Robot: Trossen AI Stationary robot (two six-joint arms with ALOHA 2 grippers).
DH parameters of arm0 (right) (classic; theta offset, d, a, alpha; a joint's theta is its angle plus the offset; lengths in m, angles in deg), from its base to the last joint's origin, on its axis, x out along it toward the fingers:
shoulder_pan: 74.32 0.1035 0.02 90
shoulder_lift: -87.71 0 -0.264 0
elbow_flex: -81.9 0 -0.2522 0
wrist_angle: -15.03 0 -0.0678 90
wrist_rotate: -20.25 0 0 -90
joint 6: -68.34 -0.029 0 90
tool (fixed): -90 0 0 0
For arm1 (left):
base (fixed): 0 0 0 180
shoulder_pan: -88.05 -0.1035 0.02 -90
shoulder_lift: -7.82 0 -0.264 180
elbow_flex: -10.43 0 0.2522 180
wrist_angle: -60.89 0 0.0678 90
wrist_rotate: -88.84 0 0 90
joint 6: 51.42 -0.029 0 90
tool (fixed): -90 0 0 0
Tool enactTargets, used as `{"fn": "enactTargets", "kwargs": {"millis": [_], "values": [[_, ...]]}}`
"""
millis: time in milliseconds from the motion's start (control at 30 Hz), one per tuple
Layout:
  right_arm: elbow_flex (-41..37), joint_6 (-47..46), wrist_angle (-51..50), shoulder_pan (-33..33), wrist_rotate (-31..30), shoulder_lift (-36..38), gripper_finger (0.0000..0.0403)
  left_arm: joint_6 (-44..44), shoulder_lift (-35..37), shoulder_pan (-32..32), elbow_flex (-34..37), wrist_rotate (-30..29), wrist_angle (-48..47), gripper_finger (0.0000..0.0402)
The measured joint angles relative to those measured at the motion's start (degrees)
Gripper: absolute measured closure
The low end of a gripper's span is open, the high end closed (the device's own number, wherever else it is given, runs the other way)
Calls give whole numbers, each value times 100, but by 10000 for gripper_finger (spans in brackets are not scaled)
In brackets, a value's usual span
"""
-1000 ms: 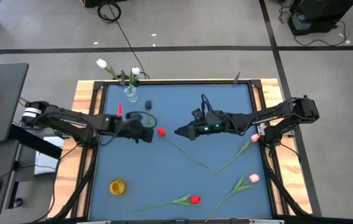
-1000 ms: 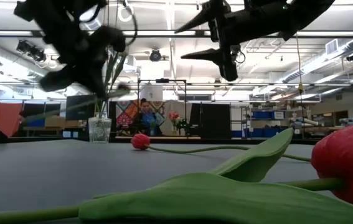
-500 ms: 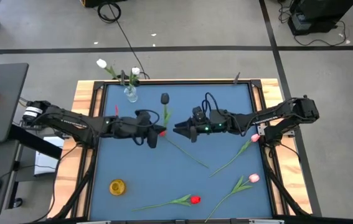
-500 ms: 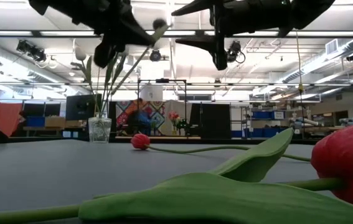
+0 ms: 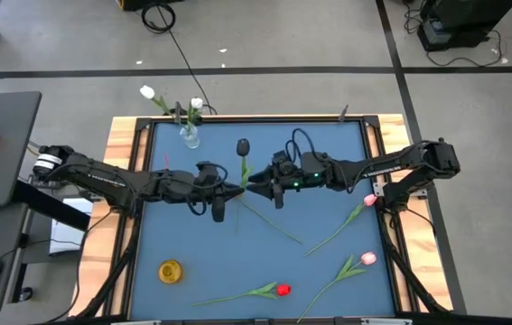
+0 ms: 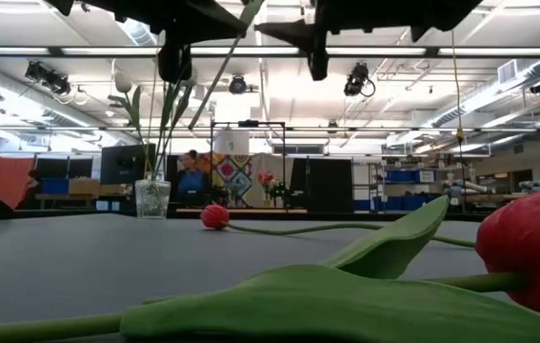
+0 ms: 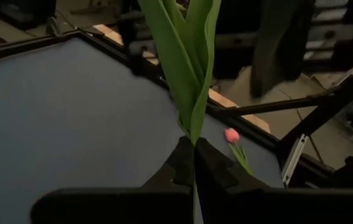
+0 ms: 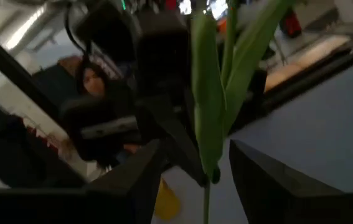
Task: Sort flowers into vase by color
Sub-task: Put the black tulip into the transparent flower vase
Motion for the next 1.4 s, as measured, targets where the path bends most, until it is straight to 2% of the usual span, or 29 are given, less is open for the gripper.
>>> {"fn": "enactTargets", "kwargs": {"millis": [233, 467, 800, 1000, 1167, 1400], "values": [[615, 35, -148, -29, 476, -631, 224, -210, 1, -2, 0, 68, 151, 395], [685, 66, -342, -23, 493, -552, 303, -209, 93, 57, 0, 67, 109, 395], [681, 27, -161, -67, 501, -528, 326, -209, 377, 63, 0, 21, -93, 395], [681, 198, -131, -67, 502, -535, 385, -169, 389, 63, 0, 21, -171, 389], [972, 505, -540, -67, 505, -535, 393, -151, 398, 63, -7, 15, -169, 364], [1816, 1436, -1722, -64, 472, -535, 399, 18, 385, 61, -4, 17, -459, 286]]}}
